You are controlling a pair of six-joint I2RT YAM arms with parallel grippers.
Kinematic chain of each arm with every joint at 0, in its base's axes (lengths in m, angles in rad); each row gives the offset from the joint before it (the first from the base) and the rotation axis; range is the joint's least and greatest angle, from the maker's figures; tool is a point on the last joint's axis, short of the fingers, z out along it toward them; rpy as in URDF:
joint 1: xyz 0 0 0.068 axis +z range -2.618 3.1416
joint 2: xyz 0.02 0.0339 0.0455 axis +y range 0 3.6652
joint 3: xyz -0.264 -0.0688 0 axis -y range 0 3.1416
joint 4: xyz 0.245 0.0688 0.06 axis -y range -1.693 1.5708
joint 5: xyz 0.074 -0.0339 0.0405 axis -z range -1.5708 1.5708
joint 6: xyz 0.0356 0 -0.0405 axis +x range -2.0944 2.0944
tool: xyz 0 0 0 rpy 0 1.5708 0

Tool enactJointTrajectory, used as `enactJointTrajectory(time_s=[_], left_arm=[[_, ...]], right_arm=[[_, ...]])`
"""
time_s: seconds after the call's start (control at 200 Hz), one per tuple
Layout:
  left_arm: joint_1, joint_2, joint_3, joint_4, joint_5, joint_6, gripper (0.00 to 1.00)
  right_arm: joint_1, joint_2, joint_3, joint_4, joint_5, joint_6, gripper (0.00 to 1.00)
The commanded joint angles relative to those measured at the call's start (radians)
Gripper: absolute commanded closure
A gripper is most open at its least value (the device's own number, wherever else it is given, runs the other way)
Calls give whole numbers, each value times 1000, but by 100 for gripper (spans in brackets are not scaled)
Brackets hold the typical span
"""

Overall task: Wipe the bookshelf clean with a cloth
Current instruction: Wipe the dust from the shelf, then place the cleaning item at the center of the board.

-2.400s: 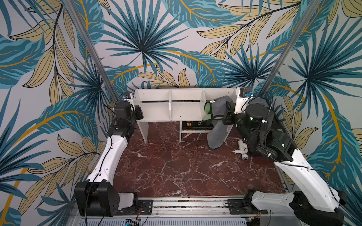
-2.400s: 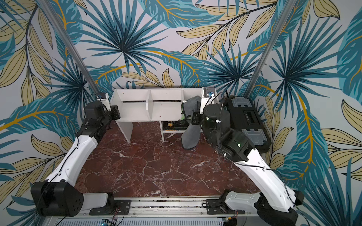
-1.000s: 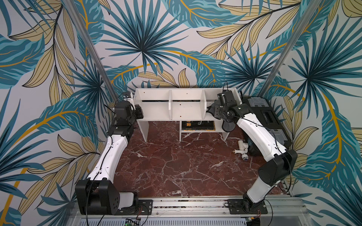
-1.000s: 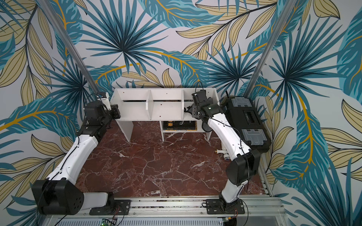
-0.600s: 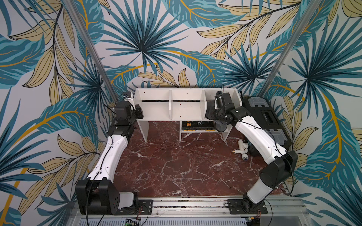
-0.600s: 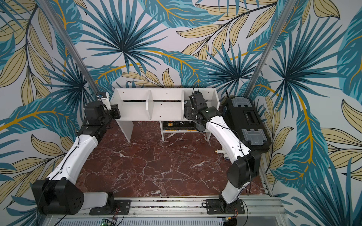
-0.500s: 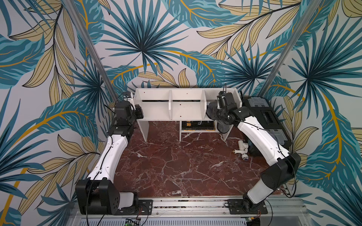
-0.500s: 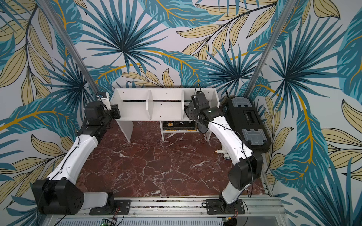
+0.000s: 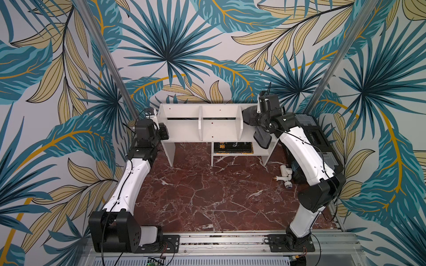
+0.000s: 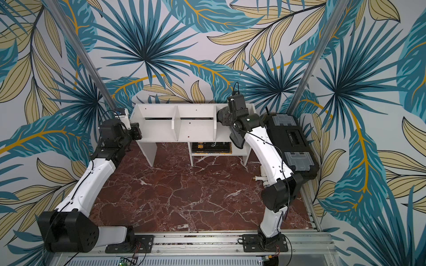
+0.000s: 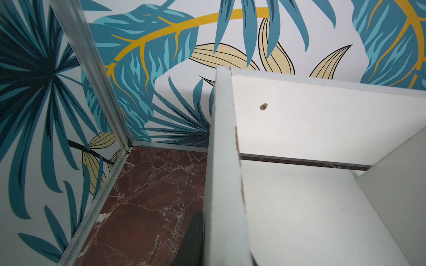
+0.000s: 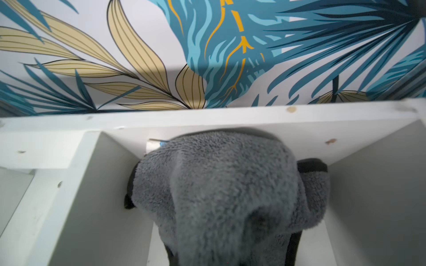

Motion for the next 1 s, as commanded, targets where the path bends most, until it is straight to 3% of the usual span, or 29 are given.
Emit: enactJointTrajectory(time_s=[0.0, 0.16, 0.335, 0.391, 0.461, 0.546, 0.566, 0.581, 0.596, 0.776, 0.991], left_arm=[[-11, 36, -37, 18, 59, -133, 100], [-10, 34, -40, 17, 46, -139, 100], [-10, 3, -21, -18, -18, -130, 99], [-10, -19, -9, -35, -44, -126, 85], [-11, -55, 10, -65, -60, -129, 57], [-14, -103, 44, -121, -82, -144, 34], [-15, -118, 52, -124, -90, -142, 21], [-18, -127, 56, -152, -93, -138, 5], [-18, -138, 61, -160, -93, -132, 1], [-34, -272, 71, -269, -130, -91, 0], [-149, -491, -177, -246, -130, -102, 0]], right_arm=[[31, -133, -72, 54, 58, -30, 100], [114, -357, -191, 47, 106, -77, 100], [334, -551, -285, 1, 111, -164, 100], [399, -599, -363, 31, 94, -145, 100], [495, -630, -464, 64, 104, -120, 100], [597, -627, -556, 92, 159, -116, 100], [620, -624, -571, 96, 179, -110, 100], [635, -620, -584, 102, 189, -106, 100], [647, -618, -596, 108, 194, -98, 100], [666, -591, -826, 292, 146, 44, 100], [630, -386, -993, 533, 80, 181, 100]])
